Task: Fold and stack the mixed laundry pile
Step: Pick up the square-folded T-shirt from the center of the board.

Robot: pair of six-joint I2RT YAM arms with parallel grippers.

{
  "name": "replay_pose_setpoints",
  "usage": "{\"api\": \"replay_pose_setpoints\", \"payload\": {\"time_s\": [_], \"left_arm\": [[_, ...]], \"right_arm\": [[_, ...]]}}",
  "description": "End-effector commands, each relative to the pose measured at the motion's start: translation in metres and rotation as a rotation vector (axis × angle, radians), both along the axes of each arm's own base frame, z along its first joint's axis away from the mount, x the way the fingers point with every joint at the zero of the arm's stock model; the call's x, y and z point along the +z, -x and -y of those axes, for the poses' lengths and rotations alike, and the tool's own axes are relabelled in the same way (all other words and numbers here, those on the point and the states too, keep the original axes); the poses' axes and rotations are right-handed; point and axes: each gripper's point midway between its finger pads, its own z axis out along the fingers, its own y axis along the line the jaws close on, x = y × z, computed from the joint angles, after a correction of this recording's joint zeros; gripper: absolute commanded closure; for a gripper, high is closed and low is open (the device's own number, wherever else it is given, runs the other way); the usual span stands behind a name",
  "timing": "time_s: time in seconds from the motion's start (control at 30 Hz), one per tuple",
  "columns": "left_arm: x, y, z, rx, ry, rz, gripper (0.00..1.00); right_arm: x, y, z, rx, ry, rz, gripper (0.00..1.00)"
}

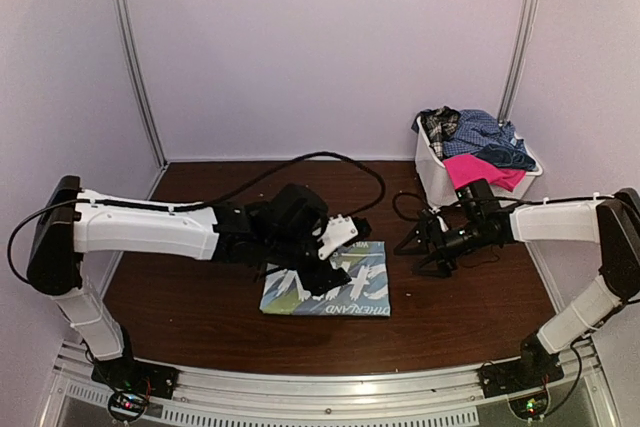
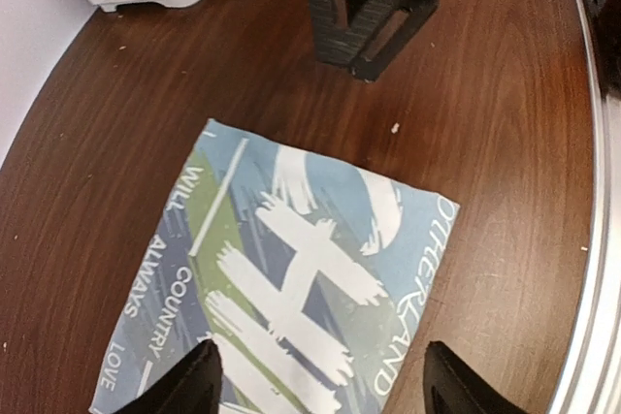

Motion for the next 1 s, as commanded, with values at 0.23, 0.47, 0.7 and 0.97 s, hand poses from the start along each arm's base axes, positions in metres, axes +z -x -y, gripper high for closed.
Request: {"api": "replay_pose_setpoints", "payload": {"time_s": [0.23, 0.47, 0.7, 0.97], "left_arm": [[-0.059, 0.045, 0.067, -0.342, -0.238, 0.209, 0.53], [-0.087, 0.042, 0.085, -0.357, -0.287, 0.212, 0.56], [-0.118, 0.038, 0.082, -0.324, -0.339, 0.189, 0.61], [-0.100, 0.037, 0.091, -0.284, -0.268, 0.180, 0.96]], "right_arm": [[-0.022, 0.034, 0.012, -0.045, -0.049, -0.077, 0.06], [-0.030, 0.043, 0.015, -0.071, -0.064, -0.107, 0.07], [-0.037, 0.047, 0.016, -0.076, -0.068, -0.125, 0.07], [-0.042, 0.042, 0.012, -0.121, -0.122, -0.158, 0.09]]}}
